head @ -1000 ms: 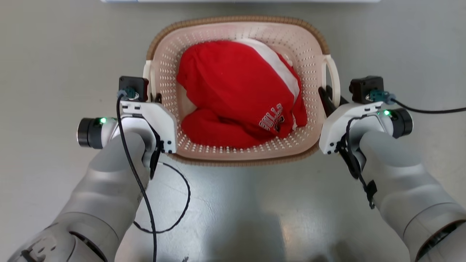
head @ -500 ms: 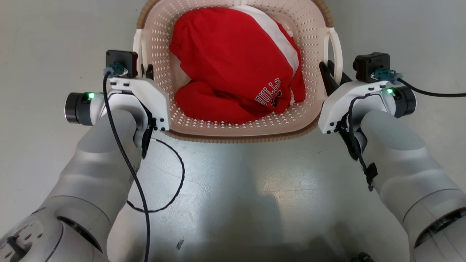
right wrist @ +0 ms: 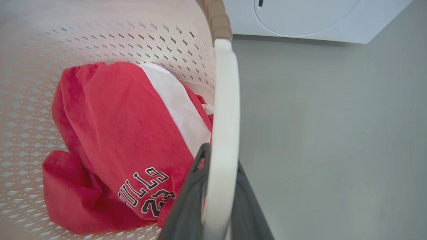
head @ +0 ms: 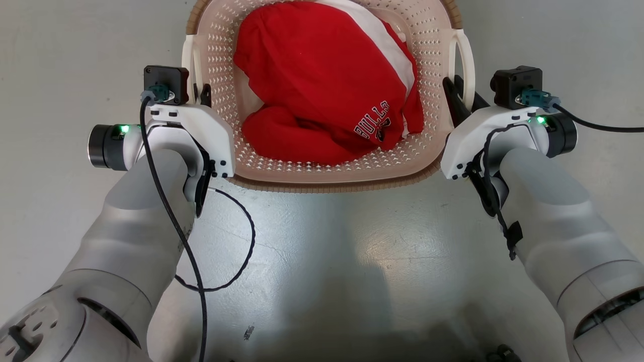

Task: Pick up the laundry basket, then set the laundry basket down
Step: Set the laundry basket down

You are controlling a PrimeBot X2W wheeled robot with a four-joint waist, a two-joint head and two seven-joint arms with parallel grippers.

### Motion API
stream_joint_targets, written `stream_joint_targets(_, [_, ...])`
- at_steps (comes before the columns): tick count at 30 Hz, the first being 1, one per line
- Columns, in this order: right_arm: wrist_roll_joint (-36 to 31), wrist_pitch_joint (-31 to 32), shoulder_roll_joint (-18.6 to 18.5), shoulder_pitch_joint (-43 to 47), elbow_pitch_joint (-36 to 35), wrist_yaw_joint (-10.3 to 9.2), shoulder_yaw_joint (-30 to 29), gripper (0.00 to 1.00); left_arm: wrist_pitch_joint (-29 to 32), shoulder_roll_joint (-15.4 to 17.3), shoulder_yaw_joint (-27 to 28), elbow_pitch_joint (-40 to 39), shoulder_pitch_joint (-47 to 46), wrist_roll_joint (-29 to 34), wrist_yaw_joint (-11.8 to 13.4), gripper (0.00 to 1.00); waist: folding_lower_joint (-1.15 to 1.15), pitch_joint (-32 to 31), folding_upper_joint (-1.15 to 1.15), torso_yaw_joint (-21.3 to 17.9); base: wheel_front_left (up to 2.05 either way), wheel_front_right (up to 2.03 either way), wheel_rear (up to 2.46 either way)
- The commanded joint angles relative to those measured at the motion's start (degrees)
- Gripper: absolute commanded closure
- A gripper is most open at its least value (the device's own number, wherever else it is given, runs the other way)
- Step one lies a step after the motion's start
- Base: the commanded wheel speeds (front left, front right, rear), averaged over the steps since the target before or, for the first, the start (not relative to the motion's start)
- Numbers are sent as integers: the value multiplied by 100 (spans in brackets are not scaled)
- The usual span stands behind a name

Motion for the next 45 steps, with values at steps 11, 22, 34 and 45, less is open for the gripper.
stream_joint_targets(11, [-290,-80,111,216,-143,50,-162,100,-52,213,58,-4,-165,-8,73,100,0,21,0,19,0,0,0])
stream_joint_targets(22, [-407,-80,111,244,-176,50,-292,100,-50,212,38,-4,-176,-29,72,100,0,32,0,33,0,0,0])
stream_joint_targets(34, [-471,-80,111,239,-171,50,-343,100,-40,224,21,-3,-180,-57,75,100,0,46,0,35,0,0,0])
stream_joint_targets(45, [-439,-80,111,233,-211,50,-345,100,-36,255,3,-3,-219,-74,83,100,0,99,0,20,0,0,0])
